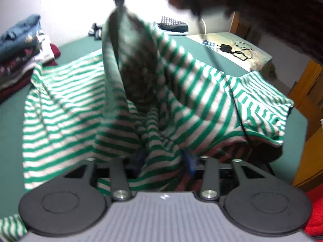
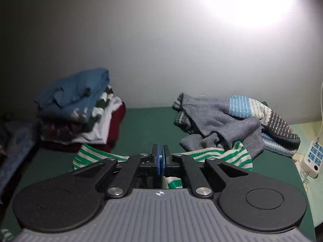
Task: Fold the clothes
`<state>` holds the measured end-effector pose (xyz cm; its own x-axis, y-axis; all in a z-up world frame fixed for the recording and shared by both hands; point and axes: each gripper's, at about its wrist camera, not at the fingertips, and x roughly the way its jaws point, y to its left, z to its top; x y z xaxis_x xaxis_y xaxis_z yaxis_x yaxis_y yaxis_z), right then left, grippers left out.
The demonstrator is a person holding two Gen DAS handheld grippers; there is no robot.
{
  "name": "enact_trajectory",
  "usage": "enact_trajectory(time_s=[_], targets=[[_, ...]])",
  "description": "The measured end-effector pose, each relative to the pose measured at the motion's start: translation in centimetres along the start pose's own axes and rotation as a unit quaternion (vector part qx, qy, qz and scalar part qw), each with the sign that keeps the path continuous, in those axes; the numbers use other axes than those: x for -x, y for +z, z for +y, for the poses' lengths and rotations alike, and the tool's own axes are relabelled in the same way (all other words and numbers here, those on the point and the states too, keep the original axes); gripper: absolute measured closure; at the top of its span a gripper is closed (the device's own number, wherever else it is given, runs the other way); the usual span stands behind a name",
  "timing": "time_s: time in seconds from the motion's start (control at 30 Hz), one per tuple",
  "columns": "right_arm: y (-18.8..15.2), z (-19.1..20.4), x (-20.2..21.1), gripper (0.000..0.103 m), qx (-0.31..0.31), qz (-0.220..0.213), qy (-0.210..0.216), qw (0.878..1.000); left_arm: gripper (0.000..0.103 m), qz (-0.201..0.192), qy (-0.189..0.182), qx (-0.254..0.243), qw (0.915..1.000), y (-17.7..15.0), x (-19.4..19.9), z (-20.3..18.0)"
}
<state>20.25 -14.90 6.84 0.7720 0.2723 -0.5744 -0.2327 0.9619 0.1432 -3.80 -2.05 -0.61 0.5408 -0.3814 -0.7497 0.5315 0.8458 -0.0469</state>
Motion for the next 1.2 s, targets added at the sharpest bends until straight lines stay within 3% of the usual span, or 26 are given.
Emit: enact_trajectory(time_s=[0.03, 0.1, 0.17, 0.23, 0.33, 0.47, 0.53, 0.57, 0.63, 0.67, 0.77, 0.87, 0.93, 1.03, 1.1, 1.13, 1.2], targets=[[-0.2, 0.0, -0.7, 0.090, 0.007, 0.005, -0.008, 1.000, 0.037, -0.001, 0.004, -0.003, 1.0000, 0.1, 0.1, 0.1], [-0.7, 0.1, -2.1, 0.070, 0.021, 0.016, -0.023, 0.999, 0.034, -0.011, 0.004, -0.002, 0.9999, 0.5, 0.8, 0.3], [-1.2, -0.4, -2.0, 0.068, 0.021, 0.019, -0.026, 0.999, 0.028, -0.023, 0.000, 0.001, 0.9997, 0.9, 1.7, 0.8], [-1.9, -0.7, 0.0, 0.069, 0.024, 0.033, 0.003, 0.999, 0.020, -0.037, -0.011, 0.003, 0.9992, 1.4, 2.4, 1.0], [-3.3, -0.4, 3.0, 0.064, 0.047, 0.060, 0.039, 0.996, 0.020, -0.052, -0.027, -0.001, 0.9983, 2.2, 2.3, 0.6], [-6.6, 0.9, 3.1, 0.048, 0.105, 0.083, 0.009, 0.991, 0.020, -0.031, -0.026, -0.014, 0.9991, 3.1, -0.4, -0.6], [-7.2, 0.7, 1.8, 0.049, 0.086, 0.104, 0.008, 0.991, 0.021, -0.007, -0.018, -0.010, 0.9998, 2.9, -2.1, -0.4], [-7.4, 0.6, 1.1, 0.056, 0.076, 0.114, 0.007, 0.991, 0.021, 0.006, -0.014, -0.006, 0.9999, 2.8, -2.9, -0.2], [-7.9, 0.3, -0.2, 0.074, 0.055, 0.135, 0.005, 0.989, 0.026, 0.024, -0.014, 0.006, 0.9996, 2.4, -3.8, 0.4], [-8.1, 0.2, -0.9, 0.097, 0.045, 0.146, 0.004, 0.988, 0.029, 0.028, -0.015, 0.009, 0.9995, 2.2, -3.9, 0.6], [-6.5, -0.2, 0.7, 0.096, 0.014, 0.114, 0.032, 0.993, 0.034, 0.028, -0.020, 0.018, 0.9993, 1.7, -3.6, 1.0], [-3.4, -1.3, 3.2, 0.096, -0.057, 0.043, 0.120, 0.990, 0.027, 0.023, -0.038, 0.026, 0.9987, 1.4, -3.1, 1.2], [-1.7, -1.9, 3.9, 0.096, -0.089, 0.008, 0.153, 0.984, 0.021, 0.022, -0.049, 0.022, 0.9983, 1.2, -3.0, 1.0], [-0.5, -2.3, 2.7, 0.096, -0.118, 0.006, 0.147, 0.982, 0.018, 0.018, -0.053, 0.006, 0.9984, 0.9, -2.8, 0.4], [-0.6, -1.8, 1.4, 0.096, -0.113, 0.020, 0.113, 0.987, 0.019, 0.014, -0.056, 0.000, 0.9984, 0.8, -2.6, 0.1], [-0.8, -1.0, 0.9, 0.096, -0.076, 0.021, 0.070, 0.994, 0.019, 0.013, -0.057, -0.001, 0.9983, 0.7, -2.5, 0.1], [-1.4, -0.6, -0.1, 0.096, -0.055, 0.015, 0.061, 0.996, 0.024, 0.009, -0.065, 0.003, 0.9978, 0.6, -2.1, 0.1]])
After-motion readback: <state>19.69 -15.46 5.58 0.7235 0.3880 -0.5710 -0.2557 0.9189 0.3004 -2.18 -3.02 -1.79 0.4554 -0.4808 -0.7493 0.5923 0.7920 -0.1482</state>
